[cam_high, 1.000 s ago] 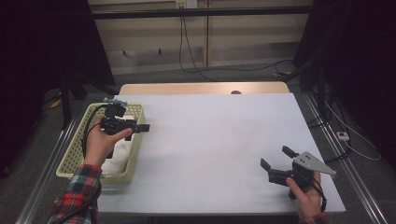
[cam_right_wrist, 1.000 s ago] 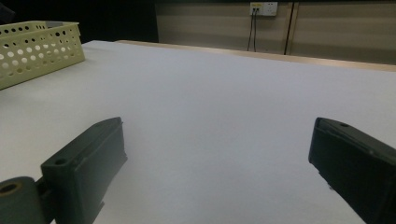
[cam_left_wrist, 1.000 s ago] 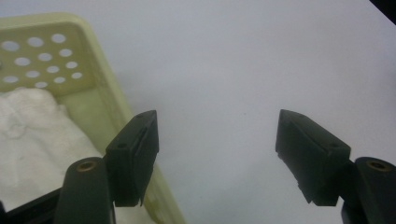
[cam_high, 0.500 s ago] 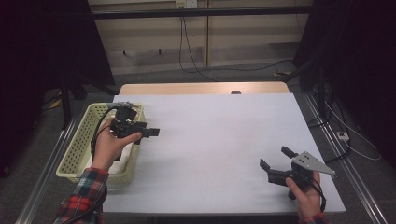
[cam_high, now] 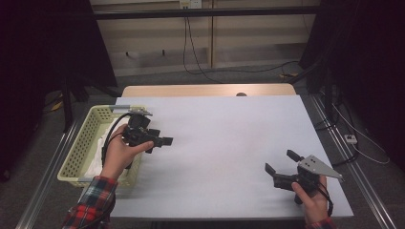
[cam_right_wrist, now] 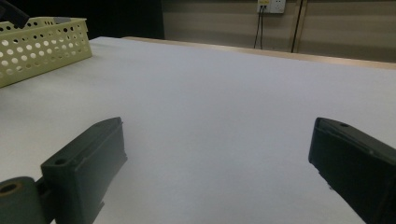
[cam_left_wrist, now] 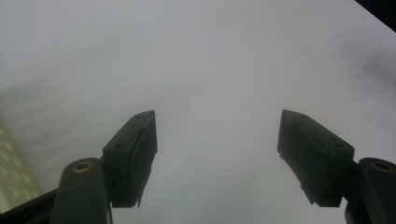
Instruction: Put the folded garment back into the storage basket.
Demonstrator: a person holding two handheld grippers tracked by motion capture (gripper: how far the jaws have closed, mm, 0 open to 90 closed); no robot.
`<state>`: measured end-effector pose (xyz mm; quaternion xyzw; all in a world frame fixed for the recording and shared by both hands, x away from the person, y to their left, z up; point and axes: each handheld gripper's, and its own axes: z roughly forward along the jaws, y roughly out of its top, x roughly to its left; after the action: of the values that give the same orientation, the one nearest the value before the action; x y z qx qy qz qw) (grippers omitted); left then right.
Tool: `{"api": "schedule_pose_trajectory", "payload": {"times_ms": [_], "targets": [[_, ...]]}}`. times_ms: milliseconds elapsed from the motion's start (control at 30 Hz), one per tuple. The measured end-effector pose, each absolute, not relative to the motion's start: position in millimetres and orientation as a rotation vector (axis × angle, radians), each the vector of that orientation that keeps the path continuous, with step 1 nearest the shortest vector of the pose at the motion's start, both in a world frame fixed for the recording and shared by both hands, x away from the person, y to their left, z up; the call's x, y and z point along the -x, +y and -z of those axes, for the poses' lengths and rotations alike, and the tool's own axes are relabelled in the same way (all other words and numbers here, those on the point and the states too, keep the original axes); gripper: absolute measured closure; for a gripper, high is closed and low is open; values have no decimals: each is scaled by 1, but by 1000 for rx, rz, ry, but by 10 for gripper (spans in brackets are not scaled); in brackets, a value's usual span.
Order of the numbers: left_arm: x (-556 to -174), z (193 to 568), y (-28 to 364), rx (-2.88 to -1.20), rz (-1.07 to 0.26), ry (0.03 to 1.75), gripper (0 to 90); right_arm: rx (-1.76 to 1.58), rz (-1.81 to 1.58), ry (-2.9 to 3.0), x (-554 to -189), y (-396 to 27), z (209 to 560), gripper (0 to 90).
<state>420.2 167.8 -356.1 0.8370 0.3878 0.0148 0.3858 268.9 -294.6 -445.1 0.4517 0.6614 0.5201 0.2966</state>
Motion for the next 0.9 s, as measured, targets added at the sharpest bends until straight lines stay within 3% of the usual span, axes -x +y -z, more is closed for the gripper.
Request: {"api": "schedule_pose_trajectory", "payload": {"times_ms": [900], "targets": [[-390, 380, 156, -2156, 38, 908, 258, -1196, -1381, 1758, -268, -296, 444, 40]]}}
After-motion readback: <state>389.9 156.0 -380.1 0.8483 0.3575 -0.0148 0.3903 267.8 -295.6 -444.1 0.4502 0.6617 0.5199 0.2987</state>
